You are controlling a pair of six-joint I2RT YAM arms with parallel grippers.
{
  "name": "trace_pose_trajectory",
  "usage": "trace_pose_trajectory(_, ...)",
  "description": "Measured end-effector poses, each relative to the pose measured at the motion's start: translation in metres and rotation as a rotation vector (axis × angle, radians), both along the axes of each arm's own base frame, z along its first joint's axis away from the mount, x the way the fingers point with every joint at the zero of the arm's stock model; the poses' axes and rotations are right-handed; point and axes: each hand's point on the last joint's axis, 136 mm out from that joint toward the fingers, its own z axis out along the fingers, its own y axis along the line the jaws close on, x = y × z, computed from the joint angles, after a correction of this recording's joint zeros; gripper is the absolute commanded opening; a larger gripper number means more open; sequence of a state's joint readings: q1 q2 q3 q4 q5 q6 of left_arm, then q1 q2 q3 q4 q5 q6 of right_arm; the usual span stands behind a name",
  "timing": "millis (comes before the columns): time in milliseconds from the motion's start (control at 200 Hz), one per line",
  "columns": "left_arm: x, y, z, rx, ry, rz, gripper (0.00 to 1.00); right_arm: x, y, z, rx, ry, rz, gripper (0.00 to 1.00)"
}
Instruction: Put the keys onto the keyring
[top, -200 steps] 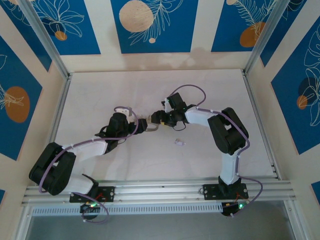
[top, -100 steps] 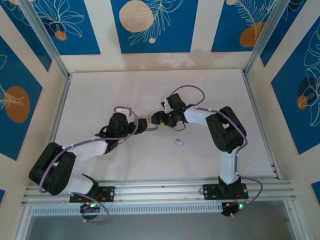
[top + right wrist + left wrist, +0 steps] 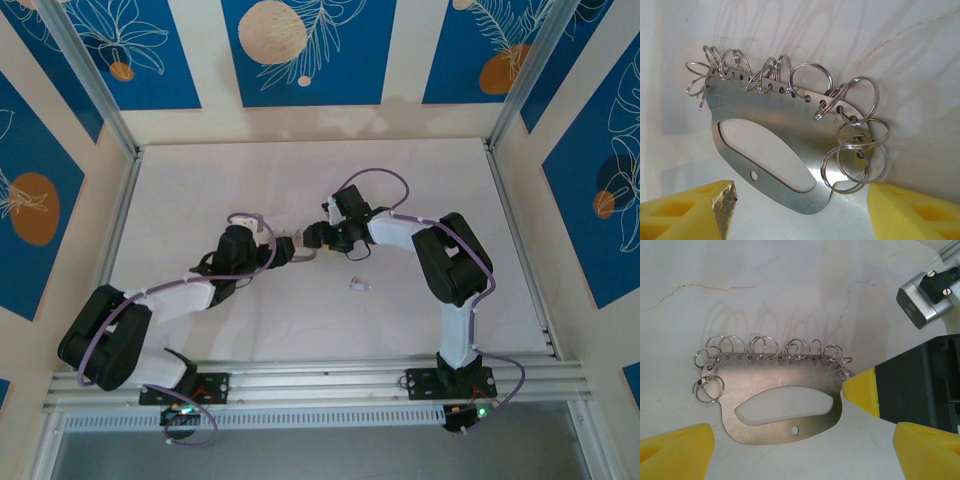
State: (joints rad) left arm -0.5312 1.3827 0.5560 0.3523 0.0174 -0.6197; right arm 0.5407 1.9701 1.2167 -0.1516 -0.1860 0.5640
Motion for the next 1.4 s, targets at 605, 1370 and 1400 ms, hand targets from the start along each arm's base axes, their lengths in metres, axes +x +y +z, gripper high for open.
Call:
trace_pose_trajectory(605,-0.0016,0.001,-0.0026,-0.001,0.003,0.002,0.92,-0.0008,-0.0027,-0.001,-0.024,-0.005,0.014,0.58)
trace_pose_trajectory(1370,-0.0026,0.0015,-0.0041,-0.01,0.002,0.006,0.93,0.0008,-0.0084,-0.0046,-0.063,-0.018,0.01,0.46)
trace_pose_trajectory(1400,-0.0025,0.0015,-0.004,-0.01,0.002,0.006,0.93,0.0008,-0.0085,-0.0046,-0.063,-0.018,0.009,0.46)
